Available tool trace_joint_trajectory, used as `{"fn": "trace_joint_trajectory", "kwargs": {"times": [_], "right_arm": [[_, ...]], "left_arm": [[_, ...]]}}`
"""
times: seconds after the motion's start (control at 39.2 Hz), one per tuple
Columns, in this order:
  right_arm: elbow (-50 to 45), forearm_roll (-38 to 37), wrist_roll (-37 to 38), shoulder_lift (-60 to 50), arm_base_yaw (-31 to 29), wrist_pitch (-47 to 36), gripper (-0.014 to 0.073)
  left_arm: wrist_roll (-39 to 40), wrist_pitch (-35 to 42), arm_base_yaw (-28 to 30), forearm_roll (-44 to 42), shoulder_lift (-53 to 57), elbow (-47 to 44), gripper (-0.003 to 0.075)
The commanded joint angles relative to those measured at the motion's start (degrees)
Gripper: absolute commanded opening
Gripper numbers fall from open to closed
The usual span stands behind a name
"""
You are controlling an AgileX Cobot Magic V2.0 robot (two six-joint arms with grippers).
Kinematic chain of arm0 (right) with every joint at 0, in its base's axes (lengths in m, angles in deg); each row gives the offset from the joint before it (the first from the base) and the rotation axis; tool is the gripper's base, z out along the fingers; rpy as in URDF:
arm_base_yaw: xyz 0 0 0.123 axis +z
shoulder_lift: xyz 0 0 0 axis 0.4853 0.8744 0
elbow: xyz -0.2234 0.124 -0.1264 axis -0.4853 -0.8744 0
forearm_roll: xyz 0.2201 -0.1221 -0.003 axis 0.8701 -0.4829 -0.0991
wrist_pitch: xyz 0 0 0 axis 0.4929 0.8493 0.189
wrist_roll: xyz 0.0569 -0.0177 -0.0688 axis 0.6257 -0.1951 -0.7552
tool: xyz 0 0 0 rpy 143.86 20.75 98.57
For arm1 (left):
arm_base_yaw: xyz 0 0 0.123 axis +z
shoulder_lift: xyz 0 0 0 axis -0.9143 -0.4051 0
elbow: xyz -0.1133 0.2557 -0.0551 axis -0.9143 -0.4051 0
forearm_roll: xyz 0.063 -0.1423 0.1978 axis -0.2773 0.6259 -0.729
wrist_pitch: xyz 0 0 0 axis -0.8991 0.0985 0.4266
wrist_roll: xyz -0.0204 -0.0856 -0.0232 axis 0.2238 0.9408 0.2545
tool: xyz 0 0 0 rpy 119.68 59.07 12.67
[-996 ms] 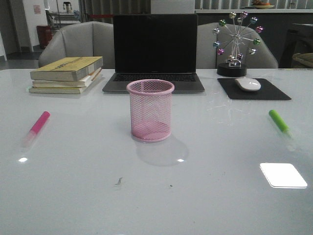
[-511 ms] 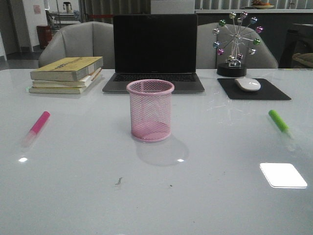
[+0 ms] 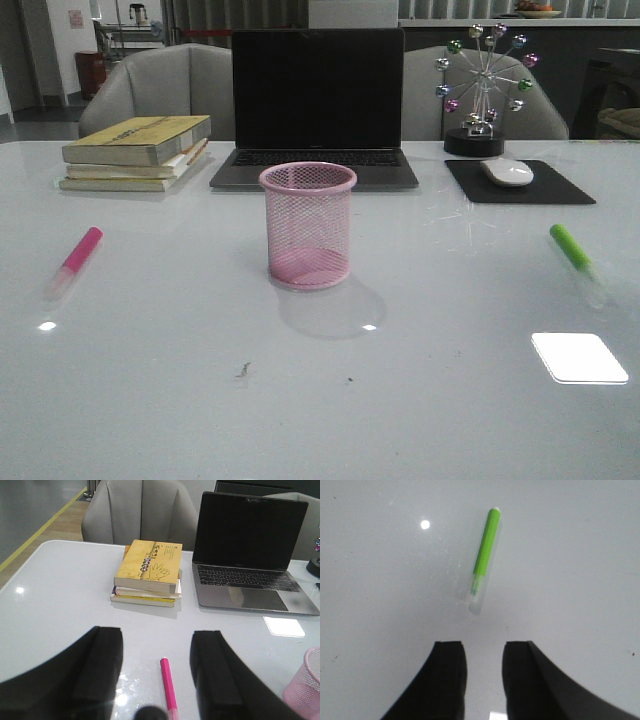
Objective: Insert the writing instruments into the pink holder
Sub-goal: 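Lower the right gripper over the green marker and grasp it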
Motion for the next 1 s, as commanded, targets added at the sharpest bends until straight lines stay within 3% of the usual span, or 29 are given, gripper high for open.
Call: {"fn": "trace_joint_trajectory", "kwargs": {"times": [0.0, 0.31, 0.64, 0.97], "right_arm": [[8.99, 0.33, -0.13, 5.47, 0.05, 2.93, 0.0335], [29.13, 0.68, 1.11, 23.74, 0.05, 12.76, 0.0471], [42.31, 0.8, 2.4, 39.42, 0.05, 21.62, 0.0472], [47.97, 3.49, 2.4, 48.12, 0.05, 22.67, 0.047]], "left_arm": [[0.42, 5.3, -0.25, 0.41, 0.22, 2.26, 0.0382], [0.42, 5.3, -0.25, 0.41, 0.22, 2.26, 0.0382], [0.42, 5.3, -0.25, 0.41, 0.22, 2.26, 0.0382], [0.42, 5.3, -0.25, 0.41, 0.22, 2.26, 0.0382]]}}
